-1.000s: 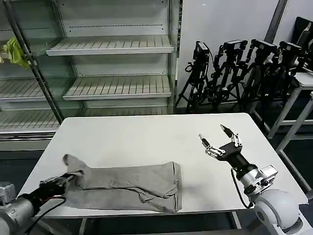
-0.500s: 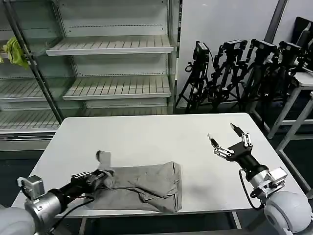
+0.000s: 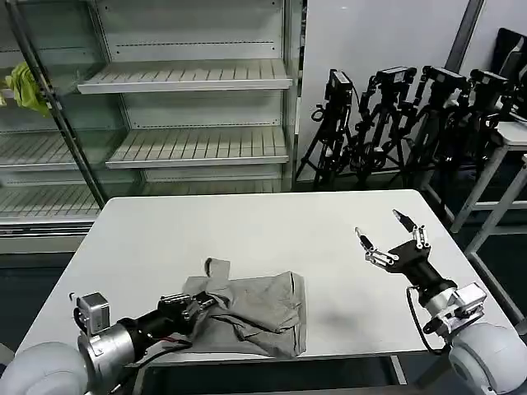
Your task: Fold and organize the clothes.
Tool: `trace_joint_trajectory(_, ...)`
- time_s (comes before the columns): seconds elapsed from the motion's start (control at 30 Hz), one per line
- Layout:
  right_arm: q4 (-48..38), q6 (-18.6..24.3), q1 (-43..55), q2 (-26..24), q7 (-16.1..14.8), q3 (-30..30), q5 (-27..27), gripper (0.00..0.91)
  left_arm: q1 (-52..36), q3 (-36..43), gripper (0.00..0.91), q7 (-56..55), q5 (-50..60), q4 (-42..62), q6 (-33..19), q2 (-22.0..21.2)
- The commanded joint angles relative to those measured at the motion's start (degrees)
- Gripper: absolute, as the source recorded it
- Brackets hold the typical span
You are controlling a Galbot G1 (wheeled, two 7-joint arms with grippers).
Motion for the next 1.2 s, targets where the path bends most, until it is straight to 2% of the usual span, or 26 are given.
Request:
trace_joint_trajectory(0.03,0.30,0.10,-1.07,-0.26,0.09,0.60,-0.15,0.907,-10.90,10.67,0.040,0.14,-0.48,1.84,0.00,1.35)
trace_joint_trajectory(0.53,1.77,0.04,-3.42,0.51,0.36,1.50,-0.75,0.907,-21.08,22.07,0.040,0.22,-0.07,4.43,0.00,-0.16)
trace_joint_trajectory(1.2,2.47,0.00,-2.99,-0.83,0.70,2.53,-0.04,0.907,-28.68,29.97,0.040,0.34,2.38,10.34,-0.04,-5.79)
